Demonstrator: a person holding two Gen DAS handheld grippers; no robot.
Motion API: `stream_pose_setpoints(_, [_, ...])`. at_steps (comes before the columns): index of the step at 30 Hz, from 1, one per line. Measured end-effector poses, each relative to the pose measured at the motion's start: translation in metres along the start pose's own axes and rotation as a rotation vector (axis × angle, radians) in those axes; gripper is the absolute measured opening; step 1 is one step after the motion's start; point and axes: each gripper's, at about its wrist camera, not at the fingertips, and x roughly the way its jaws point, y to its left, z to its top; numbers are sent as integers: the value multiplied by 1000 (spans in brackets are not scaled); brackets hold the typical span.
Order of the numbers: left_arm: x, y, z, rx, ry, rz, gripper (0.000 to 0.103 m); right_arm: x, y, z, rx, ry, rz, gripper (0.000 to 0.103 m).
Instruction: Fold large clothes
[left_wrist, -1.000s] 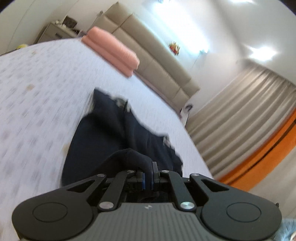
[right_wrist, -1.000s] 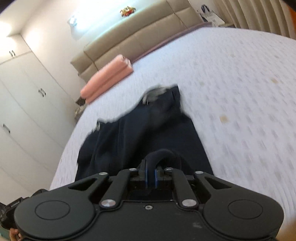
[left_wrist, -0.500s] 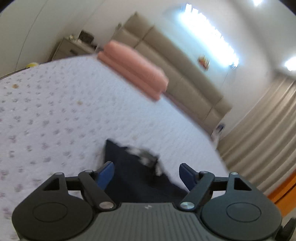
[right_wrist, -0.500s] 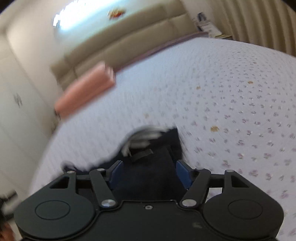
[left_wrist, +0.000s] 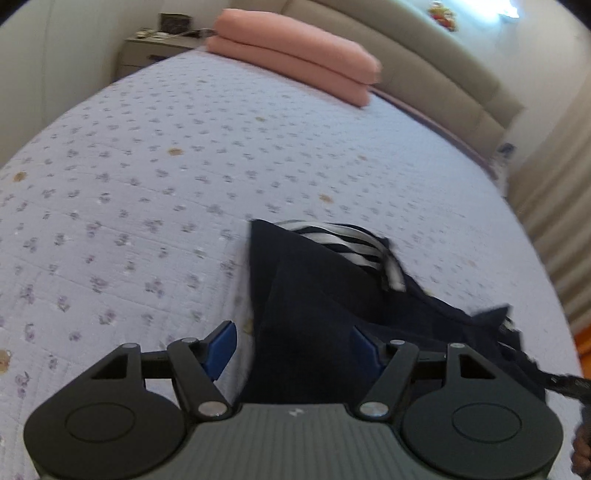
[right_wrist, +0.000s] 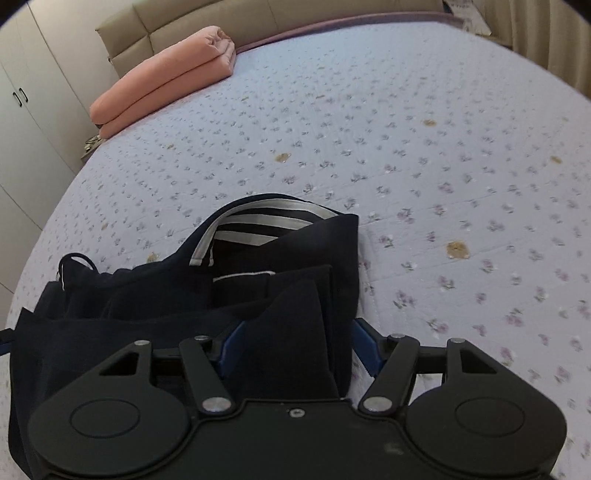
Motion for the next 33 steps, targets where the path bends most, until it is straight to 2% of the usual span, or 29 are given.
stream_pose_setpoints(1, [4,0,1,-6,1,22,70,3,1,0,-17,14,0,58])
stream_pose_setpoints(2, [6,-1,3,-5,3,37,70,0,4,-1,-31,16,6,37])
stream_pose_setpoints(4, [12,-4,4,2,12,67,70,-5,9,-5,-66,-3,-2,31])
stream_pose_setpoints(6, [16,-6,4,3,15,78,66,-15,16,-9,-117,-25,15,17])
stream_pose_setpoints(7, [16,-8,4,8,8,78,48,-20,21,-11,-147,-35,36,17])
stream_pose_setpoints(8, [15,-12,4,28,-5,67,36,-22,25,-12,-171,-33,57,17])
stream_pose_setpoints(10, [10,-24,5,94,-17,70,20,-20,33,-15,-220,-7,74,17])
stream_pose_setpoints(13, [8,-35,4,155,3,35,18,-6,35,-12,-219,33,33,18])
stream_pose_setpoints(16, [12,-33,5,158,21,9,21,2,23,-3,-129,71,65,30])
stream_pose_setpoints(17, [15,-30,6,143,34,-15,25,4,20,-1,-102,77,76,33])
stream_pose_setpoints(19, [20,-24,8,106,45,-64,45,7,17,3,-84,85,101,36])
stream_pose_setpoints(20, [23,-23,9,95,54,-95,50,11,16,4,-78,93,102,44])
stream_pose_setpoints(21, [26,-23,10,94,62,-116,59,16,17,4,-72,101,92,44])
stream_pose_setpoints(22, [30,-24,9,98,67,-115,56,18,19,3,-80,105,73,40])
stream_pose_setpoints(23, [35,-27,8,111,72,-92,47,16,25,2,-113,85,39,20])
stream_pose_setpoints(24, [37,-30,7,139,73,-58,13,11,30,0,-149,64,21,11])
stream_pose_setpoints(26, [34,-38,5,199,64,0,11,-11,44,-4,-213,-7,-3,8])
stream_pose_setpoints(30, [-6,-51,5,226,-26,2,10,-51,72,-7,-340,-118,-64,6])
stream_pose_setpoints(33, [-41,-60,13,212,-103,-26,10,-71,91,12,-398,-228,-106,6])
